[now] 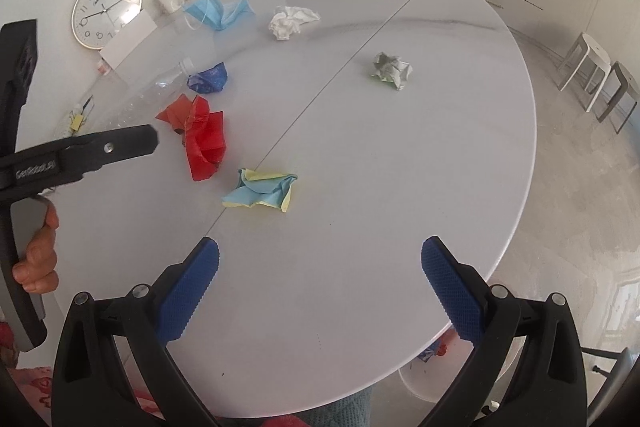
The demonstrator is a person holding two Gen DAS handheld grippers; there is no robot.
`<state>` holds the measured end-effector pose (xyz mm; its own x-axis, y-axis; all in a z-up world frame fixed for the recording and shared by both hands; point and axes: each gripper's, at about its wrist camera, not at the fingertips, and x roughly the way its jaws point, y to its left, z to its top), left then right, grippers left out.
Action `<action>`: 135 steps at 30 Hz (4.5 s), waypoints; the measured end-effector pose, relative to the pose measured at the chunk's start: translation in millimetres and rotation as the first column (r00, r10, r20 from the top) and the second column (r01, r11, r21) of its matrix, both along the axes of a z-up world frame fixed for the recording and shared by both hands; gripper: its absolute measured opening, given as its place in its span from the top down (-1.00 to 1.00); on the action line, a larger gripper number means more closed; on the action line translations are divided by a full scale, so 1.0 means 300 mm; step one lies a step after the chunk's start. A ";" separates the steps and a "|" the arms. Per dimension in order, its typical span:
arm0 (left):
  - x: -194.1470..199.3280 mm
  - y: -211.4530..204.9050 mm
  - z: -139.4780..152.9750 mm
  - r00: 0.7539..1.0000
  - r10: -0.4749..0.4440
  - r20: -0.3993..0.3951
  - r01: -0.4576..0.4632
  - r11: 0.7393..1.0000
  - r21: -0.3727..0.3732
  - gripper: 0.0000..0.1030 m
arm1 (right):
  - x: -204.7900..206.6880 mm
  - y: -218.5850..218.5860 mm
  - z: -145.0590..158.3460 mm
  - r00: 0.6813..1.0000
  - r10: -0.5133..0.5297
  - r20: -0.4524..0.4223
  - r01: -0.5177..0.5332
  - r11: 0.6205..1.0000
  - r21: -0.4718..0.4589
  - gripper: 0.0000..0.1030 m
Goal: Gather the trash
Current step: 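Grasp the red-brown paper with the left tool while the right tool grasps the yellow-blue paper, then carry both papers over the wastebasket and open both tools, then move both tools back over the table toward the red packet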
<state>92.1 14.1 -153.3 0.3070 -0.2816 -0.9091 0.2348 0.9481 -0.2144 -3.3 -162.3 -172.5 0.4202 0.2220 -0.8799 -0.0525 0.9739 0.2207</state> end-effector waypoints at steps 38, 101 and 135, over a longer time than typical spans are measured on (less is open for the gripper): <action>0.061 0.013 -0.074 0.963 0.238 -0.127 -0.222 0.967 0.127 0.31 | 0.261 0.272 -0.190 0.445 0.895 0.002 -0.895 0.445 -0.038 -0.04; -0.445 -0.823 0.073 0.846 -0.533 0.004 0.529 0.841 0.113 -0.74 | -0.599 -0.793 -0.188 0.942 -0.331 -0.059 0.334 0.941 0.049 -0.91; 0.078 0.125 0.020 0.938 0.346 0.028 -0.347 0.933 0.093 -0.75 | 0.149 -0.252 0.036 0.998 -0.018 0.058 0.016 0.999 0.038 -0.95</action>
<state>115.6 51.6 -147.2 0.3800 -0.0689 -0.9224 -0.1102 0.9868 -0.1191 41.4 -238.0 -161.7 0.4742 0.2470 -0.8451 -0.0498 0.9658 0.2544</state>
